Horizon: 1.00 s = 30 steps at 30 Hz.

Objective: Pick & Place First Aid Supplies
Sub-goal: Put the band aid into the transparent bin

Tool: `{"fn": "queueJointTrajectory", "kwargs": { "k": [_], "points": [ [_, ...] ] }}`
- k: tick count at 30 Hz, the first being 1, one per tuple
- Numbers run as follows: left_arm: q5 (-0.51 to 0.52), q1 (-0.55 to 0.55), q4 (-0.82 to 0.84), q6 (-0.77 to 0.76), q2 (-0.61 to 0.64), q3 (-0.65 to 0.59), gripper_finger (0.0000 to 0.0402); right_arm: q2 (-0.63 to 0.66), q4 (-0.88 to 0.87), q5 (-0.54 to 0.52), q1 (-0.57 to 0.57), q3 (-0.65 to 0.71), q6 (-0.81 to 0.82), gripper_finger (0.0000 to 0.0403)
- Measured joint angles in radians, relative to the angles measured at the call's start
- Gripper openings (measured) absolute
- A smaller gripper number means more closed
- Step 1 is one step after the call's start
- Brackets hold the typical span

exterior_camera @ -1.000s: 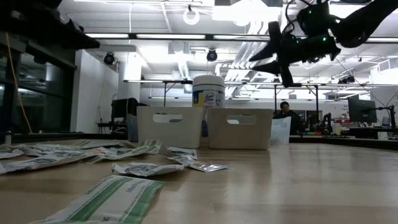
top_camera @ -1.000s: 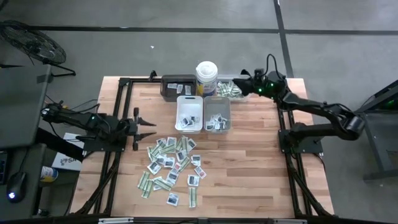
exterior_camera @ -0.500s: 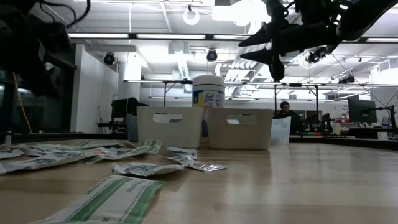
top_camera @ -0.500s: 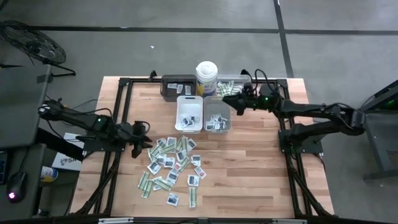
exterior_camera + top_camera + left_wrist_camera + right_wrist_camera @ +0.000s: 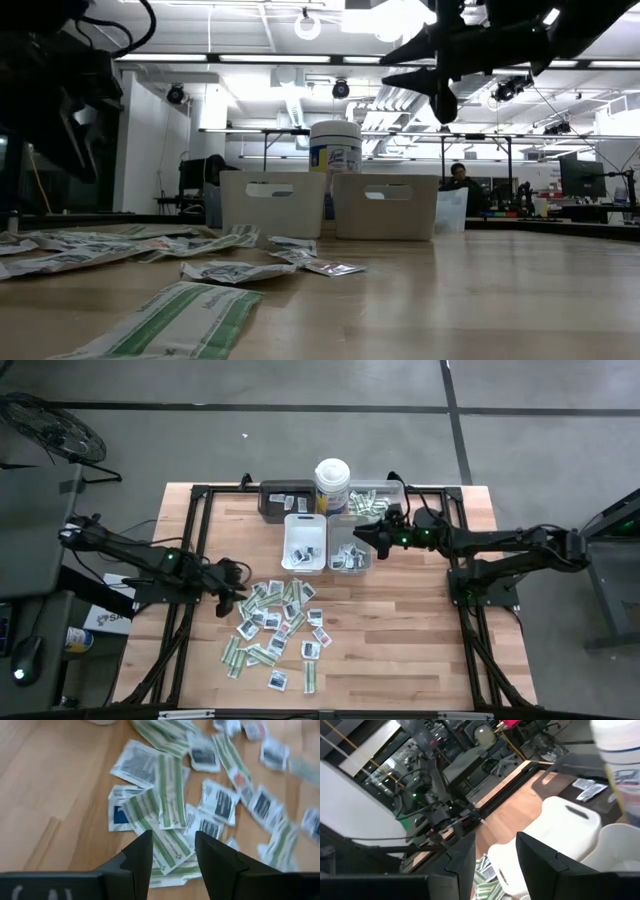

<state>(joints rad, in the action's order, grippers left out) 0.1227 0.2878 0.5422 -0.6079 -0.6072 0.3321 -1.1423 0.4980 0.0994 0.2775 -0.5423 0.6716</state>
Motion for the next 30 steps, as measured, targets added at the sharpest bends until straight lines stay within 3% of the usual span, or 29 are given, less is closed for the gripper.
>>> {"fn": "queueJointTrajectory", "kwargs": {
  "k": [3, 5, 14, 22, 30],
  "points": [
    [-0.013, 0.000, -0.030, 0.152, -0.058, 0.000, 0.0145, 0.000, 0.000, 0.000, -0.024, 0.000, 0.000, 0.0134],
    [-0.025, 0.000, -0.022, 0.166, -0.099, 0.000, 0.0145, 0.000, 0.000, 0.000, -0.039, 0.000, 0.000, 0.0134],
    [-0.028, 0.000, -0.029, 0.014, -0.239, 0.000, 0.0145, 0.000, -0.018, -0.067, -0.116, 0.000, 0.000, 0.0134],
    [-0.031, -0.001, -0.093, -0.046, -0.254, 0.000, 0.0145, -0.001, -0.051, -0.109, -0.148, 0.000, 0.000, 0.0134],
    [-0.183, -0.179, -0.093, -0.010, -0.252, 0.000, 0.0145, -0.001, -0.050, -0.118, -0.155, 0.000, 0.000, 0.0134]
  ]
}}
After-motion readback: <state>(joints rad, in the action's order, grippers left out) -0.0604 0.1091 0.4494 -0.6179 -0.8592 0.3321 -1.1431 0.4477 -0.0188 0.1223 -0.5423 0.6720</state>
